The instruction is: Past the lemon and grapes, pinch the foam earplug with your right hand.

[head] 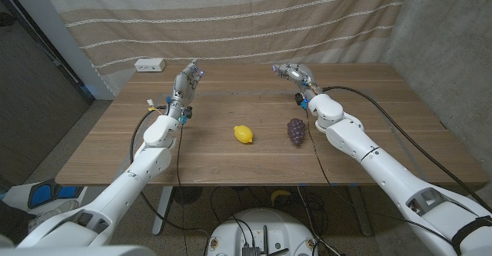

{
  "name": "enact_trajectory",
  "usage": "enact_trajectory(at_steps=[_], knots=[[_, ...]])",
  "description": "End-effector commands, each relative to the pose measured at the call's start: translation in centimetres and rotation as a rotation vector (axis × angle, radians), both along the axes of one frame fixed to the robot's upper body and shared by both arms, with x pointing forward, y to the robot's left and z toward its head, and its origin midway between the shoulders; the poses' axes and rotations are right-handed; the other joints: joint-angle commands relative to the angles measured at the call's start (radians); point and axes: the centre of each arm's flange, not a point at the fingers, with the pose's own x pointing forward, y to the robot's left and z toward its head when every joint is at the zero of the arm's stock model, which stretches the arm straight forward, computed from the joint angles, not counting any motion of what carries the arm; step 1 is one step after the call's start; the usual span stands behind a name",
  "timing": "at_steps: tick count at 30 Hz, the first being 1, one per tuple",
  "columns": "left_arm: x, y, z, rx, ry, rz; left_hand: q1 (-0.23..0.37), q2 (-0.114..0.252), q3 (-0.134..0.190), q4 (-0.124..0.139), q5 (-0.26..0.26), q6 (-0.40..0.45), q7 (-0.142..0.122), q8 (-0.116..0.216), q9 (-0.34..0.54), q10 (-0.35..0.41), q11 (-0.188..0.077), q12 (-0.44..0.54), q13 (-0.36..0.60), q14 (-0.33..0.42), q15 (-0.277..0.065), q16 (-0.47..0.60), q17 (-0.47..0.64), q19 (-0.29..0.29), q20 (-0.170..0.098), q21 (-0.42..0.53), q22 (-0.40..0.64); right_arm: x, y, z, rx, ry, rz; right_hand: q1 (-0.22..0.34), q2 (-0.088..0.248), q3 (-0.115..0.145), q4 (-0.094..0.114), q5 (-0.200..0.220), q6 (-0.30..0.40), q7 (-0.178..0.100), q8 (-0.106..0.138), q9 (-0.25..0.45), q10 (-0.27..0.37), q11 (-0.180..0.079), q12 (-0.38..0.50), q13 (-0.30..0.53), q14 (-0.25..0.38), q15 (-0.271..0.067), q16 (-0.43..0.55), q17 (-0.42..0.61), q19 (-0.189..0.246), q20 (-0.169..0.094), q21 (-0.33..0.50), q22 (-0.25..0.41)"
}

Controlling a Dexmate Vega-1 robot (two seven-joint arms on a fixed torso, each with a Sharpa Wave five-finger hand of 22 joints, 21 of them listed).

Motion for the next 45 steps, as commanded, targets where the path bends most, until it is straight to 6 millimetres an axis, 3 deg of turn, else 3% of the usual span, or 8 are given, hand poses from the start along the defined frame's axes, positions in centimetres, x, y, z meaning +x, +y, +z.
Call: enact_trajectory(at_steps=[1,26,29,45], knots=[[-0.1,-0.1,0.3,-0.001,-0.003,0.001,0.013,0.084,0.001,-0.005,-0.001,-0.007,0.000,-0.003,0.006,-0.007,-0.003,-0.002,0.002,-0.011,-0.038,-0.002,0.001,0.000,-0.010,0.001,0.002,0.1,-0.6,0.5,0.059,0.032,0.135,-0.007,-0.001,0.008,0.002,0.009,0.010,0.008,0.006,0.017,-0.001,0.002,-0.007,-0.001,-0.004,-0.145,-0.006,-0.001,-0.002,0.004,0.009,0.003],[0.1,-0.3,0.4,0.002,0.002,-0.001,0.015,0.080,-0.003,-0.010,-0.002,-0.008,-0.001,-0.003,0.006,-0.009,-0.004,-0.002,0.002,-0.011,-0.038,-0.003,0.000,0.000,-0.012,0.001,0.002,1.5,-1.7,0.3,0.151,0.087,0.348,-0.035,-0.003,0.013,0.009,0.021,0.002,0.008,0.021,0.044,-0.050,0.011,-0.053,-0.008,-0.058,-0.127,-0.041,-0.013,-0.027,0.020,0.003,0.003],[0.1,-0.2,0.4,0.002,0.002,0.000,0.015,0.080,-0.003,-0.011,-0.002,-0.008,-0.001,-0.003,0.006,-0.009,-0.004,-0.002,0.002,-0.012,-0.039,-0.003,0.000,0.000,-0.011,0.001,0.002,1.7,-2.0,0.2,0.235,0.054,0.484,-0.038,-0.001,0.016,0.010,0.024,0.002,0.009,0.023,0.047,-0.048,0.010,-0.054,-0.008,-0.063,-0.125,-0.045,-0.015,-0.028,0.019,0.003,0.003],[0.2,-0.1,0.3,0.001,0.005,-0.002,0.018,0.077,-0.005,-0.020,-0.003,-0.011,-0.002,-0.004,0.006,-0.011,-0.006,-0.003,0.002,-0.014,-0.037,-0.005,-0.001,0.000,-0.013,0.001,0.002,1.8,-2.1,0.5,0.237,0.055,0.545,-0.062,-0.004,0.032,0.013,0.050,0.013,0.015,0.045,0.073,-0.053,0.005,-0.068,-0.003,-0.081,-0.123,-0.072,-0.033,-0.045,0.020,-0.002,0.002]])
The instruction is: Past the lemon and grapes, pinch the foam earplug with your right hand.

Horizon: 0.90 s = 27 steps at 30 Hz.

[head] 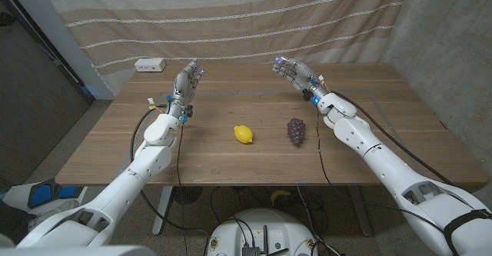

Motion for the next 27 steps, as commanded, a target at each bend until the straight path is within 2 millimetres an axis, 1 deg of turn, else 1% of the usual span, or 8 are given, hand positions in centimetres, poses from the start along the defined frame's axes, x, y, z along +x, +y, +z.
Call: enact_trajectory(at_steps=[1,4,6,13,17,21,22,27], knots=[[0.1,0.1,-0.1,0.003,0.003,-0.002,0.014,0.071,0.002,-0.005,-0.003,-0.009,0.000,-0.004,0.006,-0.006,-0.001,-0.003,0.002,-0.014,-0.036,0.000,-0.001,0.000,-0.013,0.001,0.002,0.1,-0.2,0.1,0.020,-0.008,0.087,-0.012,0.005,0.007,0.005,0.011,0.000,0.003,0.009,0.009,-0.002,-0.004,-0.004,0.006,-0.006,-0.134,-0.006,-0.001,-0.009,-0.002,-0.002,0.002],[0.1,0.1,-0.1,0.003,0.003,-0.002,0.014,0.071,0.002,-0.007,-0.003,-0.011,0.000,-0.004,0.006,-0.006,-0.001,-0.003,0.002,-0.014,-0.037,-0.001,-0.001,-0.001,-0.012,0.000,0.002,0.1,-0.2,0.1,0.016,-0.006,0.088,-0.022,0.005,0.008,0.008,0.017,0.002,0.006,0.014,0.015,-0.001,-0.003,-0.006,0.007,-0.008,-0.128,-0.009,-0.003,-0.015,-0.001,-0.004,0.002],[0.1,0.1,-0.1,0.003,0.002,-0.002,0.016,0.071,0.002,-0.009,-0.004,-0.012,0.000,-0.004,0.006,-0.007,-0.001,-0.003,0.002,-0.015,-0.037,-0.001,-0.001,0.000,-0.013,0.000,0.002,0.1,-0.3,0.0,0.028,-0.004,0.110,-0.025,0.005,0.009,0.009,0.019,0.002,0.005,0.015,0.017,-0.003,-0.004,-0.007,0.008,-0.010,-0.130,-0.011,-0.004,-0.015,-0.001,-0.004,0.002],[0.0,0.2,-0.2,-0.003,0.004,0.000,0.018,0.071,0.002,-0.015,-0.004,-0.013,0.000,-0.004,0.006,-0.007,-0.002,-0.003,0.002,-0.015,-0.037,-0.001,-0.001,-0.001,-0.013,0.000,0.001,0.0,-0.2,0.2,0.011,-0.018,0.111,-0.031,0.006,0.010,0.009,0.026,-0.002,0.004,0.020,0.025,-0.002,-0.002,-0.011,0.009,-0.014,-0.129,-0.011,-0.002,-0.020,0.002,-0.006,0.002],[-0.1,0.2,-0.2,-0.001,0.001,-0.002,0.020,0.071,0.002,-0.018,-0.004,-0.013,-0.001,-0.004,0.006,-0.008,-0.002,-0.003,0.002,-0.015,-0.037,-0.001,-0.002,-0.001,-0.013,0.000,0.001,-0.1,-0.2,0.2,0.004,-0.022,0.095,-0.031,0.006,0.011,0.006,0.031,-0.004,0.005,0.023,0.030,-0.010,-0.003,-0.017,0.011,-0.026,-0.131,-0.015,0.000,-0.023,0.000,-0.006,0.002],[-0.2,0.3,-0.3,0.001,0.000,-0.003,0.022,0.071,0.002,-0.021,-0.004,-0.014,-0.001,-0.004,0.006,-0.007,-0.002,-0.003,0.002,-0.015,-0.037,-0.001,-0.002,-0.001,-0.013,0.000,0.001,-0.1,-0.2,0.2,0.002,-0.018,0.085,-0.028,0.007,0.018,0.001,0.038,-0.005,0.006,0.026,0.036,-0.011,-0.004,-0.020,0.012,-0.029,-0.136,-0.020,-0.004,-0.024,-0.003,-0.007,0.001],[-0.2,0.3,-0.3,0.002,0.003,-0.006,0.022,0.071,0.002,-0.021,-0.005,-0.015,-0.001,-0.004,0.006,-0.007,-0.002,-0.003,0.002,-0.016,-0.037,-0.001,-0.002,-0.001,-0.014,0.000,0.001,-0.3,-0.2,0.1,-0.008,-0.021,0.064,-0.026,0.005,0.021,-0.001,0.041,-0.004,0.011,0.028,0.038,-0.008,-0.003,-0.019,0.012,-0.026,-0.136,-0.021,-0.006,-0.025,-0.003,-0.007,0.001],[0.2,0.4,-0.3,0.022,0.016,-0.027,0.023,0.071,0.001,-0.024,-0.005,-0.015,-0.001,-0.004,0.006,-0.008,-0.002,-0.003,0.002,-0.015,-0.036,-0.001,-0.002,0.000,-0.013,0.000,0.001,-1.0,-0.1,-0.7,-0.022,-0.032,0.014,-0.025,0.005,0.026,-0.003,0.046,-0.004,0.014,0.030,0.041,0.000,-0.003,-0.018,0.014,-0.026,-0.135,-0.023,-0.007,-0.025,-0.003,-0.007,0.001]])
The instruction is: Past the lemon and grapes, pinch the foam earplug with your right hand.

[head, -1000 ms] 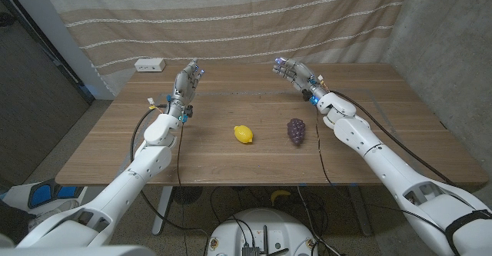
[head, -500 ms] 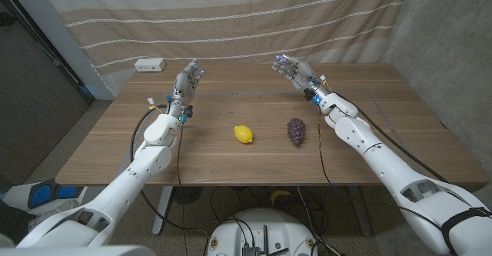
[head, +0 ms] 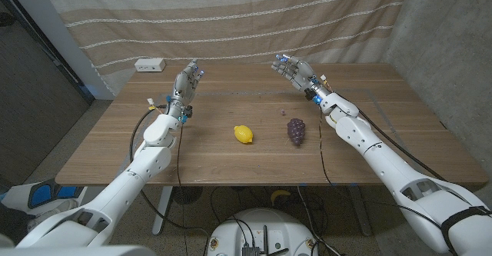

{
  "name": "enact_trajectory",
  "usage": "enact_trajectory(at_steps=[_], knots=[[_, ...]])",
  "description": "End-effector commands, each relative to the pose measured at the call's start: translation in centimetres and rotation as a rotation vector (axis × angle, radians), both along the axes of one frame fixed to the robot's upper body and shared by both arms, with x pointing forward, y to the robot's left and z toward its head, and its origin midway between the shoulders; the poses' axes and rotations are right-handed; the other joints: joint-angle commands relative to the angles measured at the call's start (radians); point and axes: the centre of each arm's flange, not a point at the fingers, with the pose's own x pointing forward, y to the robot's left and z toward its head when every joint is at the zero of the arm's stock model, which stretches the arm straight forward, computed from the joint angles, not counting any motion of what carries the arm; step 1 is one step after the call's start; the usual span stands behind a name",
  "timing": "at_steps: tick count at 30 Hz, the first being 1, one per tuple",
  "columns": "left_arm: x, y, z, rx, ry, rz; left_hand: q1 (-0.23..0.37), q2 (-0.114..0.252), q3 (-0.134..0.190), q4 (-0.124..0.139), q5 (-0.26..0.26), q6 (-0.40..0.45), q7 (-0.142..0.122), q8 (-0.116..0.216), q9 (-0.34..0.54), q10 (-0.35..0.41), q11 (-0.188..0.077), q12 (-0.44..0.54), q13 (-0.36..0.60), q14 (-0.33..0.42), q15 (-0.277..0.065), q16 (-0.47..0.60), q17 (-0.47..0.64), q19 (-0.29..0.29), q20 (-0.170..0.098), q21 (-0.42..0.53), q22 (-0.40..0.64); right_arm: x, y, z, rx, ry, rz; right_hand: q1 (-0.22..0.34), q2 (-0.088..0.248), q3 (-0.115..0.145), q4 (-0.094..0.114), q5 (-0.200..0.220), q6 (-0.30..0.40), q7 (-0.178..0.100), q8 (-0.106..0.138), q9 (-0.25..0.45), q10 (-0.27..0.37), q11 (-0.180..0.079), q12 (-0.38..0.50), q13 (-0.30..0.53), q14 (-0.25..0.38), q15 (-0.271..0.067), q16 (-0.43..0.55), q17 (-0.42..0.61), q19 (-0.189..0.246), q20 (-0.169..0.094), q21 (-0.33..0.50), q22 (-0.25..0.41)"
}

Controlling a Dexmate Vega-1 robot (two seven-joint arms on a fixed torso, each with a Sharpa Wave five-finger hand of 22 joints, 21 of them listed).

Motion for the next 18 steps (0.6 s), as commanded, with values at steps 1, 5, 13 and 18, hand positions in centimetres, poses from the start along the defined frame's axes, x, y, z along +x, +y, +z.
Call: enact_trajectory(at_steps=[1,5,13,18], knots=[[0.2,0.3,0.0,0.027,0.010,-0.027,0.013,0.066,0.002,-0.009,-0.005,-0.010,-0.003,0.000,0.006,-0.008,-0.003,-0.003,0.002,-0.010,-0.042,-0.001,0.004,0.000,-0.013,0.000,0.001,-0.9,0.2,-1.1,-0.028,-0.015,-0.090,0.002,-0.001,0.009,0.000,0.011,0.002,0.007,0.006,0.005,0.011,0.000,0.001,0.005,-0.003,-0.133,0.001,0.003,-0.008,0.000,-0.002,0.003],[0.3,0.7,0.3,0.035,0.004,-0.042,0.014,0.066,0.002,-0.010,-0.005,-0.010,-0.004,0.000,0.006,-0.008,-0.002,-0.003,0.002,-0.010,-0.043,-0.001,0.004,0.000,-0.014,0.000,0.001,-1.5,0.2,-1.6,-0.021,-0.016,-0.125,0.002,-0.002,0.010,-0.001,0.013,0.001,0.007,0.005,0.003,0.012,0.002,0.000,0.005,-0.004,-0.131,0.000,0.003,-0.008,0.000,-0.002,0.003],[0.7,1.6,0.4,0.064,-0.005,-0.083,0.016,0.064,0.000,-0.015,-0.006,-0.009,-0.005,0.001,0.006,-0.007,-0.002,-0.003,0.002,-0.011,-0.043,-0.001,0.004,0.000,-0.013,0.000,0.001,-3.3,0.3,-2.2,-0.022,-0.028,-0.200,0.001,-0.003,0.010,-0.002,0.020,0.001,0.006,0.006,0.004,0.012,0.004,-0.003,0.007,-0.006,-0.129,0.002,0.006,-0.009,0.000,-0.002,0.003],[1.6,2.3,-0.7,0.063,0.043,-0.105,0.016,0.063,-0.002,-0.017,-0.007,-0.010,-0.006,0.001,0.006,-0.007,-0.002,-0.003,0.001,-0.010,-0.044,-0.001,0.004,0.000,-0.014,0.000,0.001,-3.9,0.7,-3.2,-0.015,-0.003,-0.224,-0.001,-0.005,0.013,-0.002,0.024,0.001,0.006,0.006,0.003,0.012,0.004,-0.006,0.009,-0.006,-0.130,0.001,0.005,-0.010,0.000,-0.002,0.003]])
